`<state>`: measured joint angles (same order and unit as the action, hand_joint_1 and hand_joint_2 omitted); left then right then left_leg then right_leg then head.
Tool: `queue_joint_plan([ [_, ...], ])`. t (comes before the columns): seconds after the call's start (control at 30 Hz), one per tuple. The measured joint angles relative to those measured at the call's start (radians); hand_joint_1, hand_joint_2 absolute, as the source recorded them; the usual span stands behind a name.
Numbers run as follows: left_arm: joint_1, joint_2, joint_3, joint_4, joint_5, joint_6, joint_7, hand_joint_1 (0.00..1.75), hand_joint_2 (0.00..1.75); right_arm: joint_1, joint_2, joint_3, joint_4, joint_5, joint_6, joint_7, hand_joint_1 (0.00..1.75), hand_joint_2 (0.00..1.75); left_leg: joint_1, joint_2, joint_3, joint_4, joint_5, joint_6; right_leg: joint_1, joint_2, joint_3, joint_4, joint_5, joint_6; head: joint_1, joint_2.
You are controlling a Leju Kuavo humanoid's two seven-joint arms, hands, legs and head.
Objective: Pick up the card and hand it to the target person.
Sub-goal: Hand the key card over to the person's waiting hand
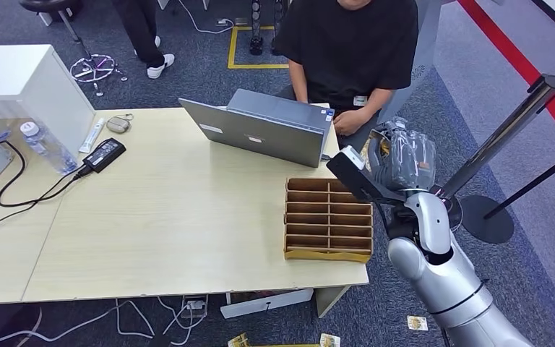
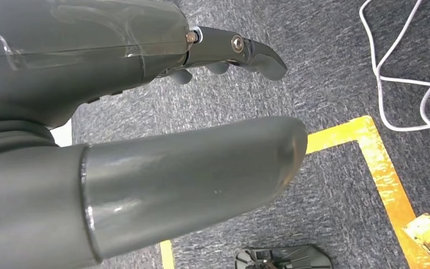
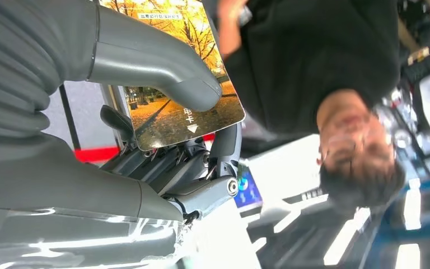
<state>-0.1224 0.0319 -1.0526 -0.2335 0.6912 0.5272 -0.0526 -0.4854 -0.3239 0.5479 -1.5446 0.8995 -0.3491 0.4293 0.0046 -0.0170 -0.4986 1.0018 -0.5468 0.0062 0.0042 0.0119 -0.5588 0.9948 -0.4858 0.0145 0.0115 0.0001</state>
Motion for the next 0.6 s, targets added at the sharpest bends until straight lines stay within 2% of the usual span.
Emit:
queue_joint_plan([
  [0.37,0.000,-0.002,-0.015,0.000,-0.016,0.000,0.010,0.00,0.00,-0.026,0.001,-0.017,0.081,0.032,-0.071,-0.014,1.48,1.75,0.000,0.000,0.000,0.000,0.000,0.000,0.000,0.000,0.000,0.000,0.000,0.000,0.000,0.000],
  [0.6,-0.001,-0.006,-0.016,0.000,-0.022,0.000,0.011,0.00,0.00,-0.032,0.002,-0.024,0.122,0.035,-0.103,-0.020,1.50,1.75,0.000,0.000,0.000,0.000,0.000,0.000,0.000,0.000,0.000,0.000,0.000,0.000,0.000,0.000],
])
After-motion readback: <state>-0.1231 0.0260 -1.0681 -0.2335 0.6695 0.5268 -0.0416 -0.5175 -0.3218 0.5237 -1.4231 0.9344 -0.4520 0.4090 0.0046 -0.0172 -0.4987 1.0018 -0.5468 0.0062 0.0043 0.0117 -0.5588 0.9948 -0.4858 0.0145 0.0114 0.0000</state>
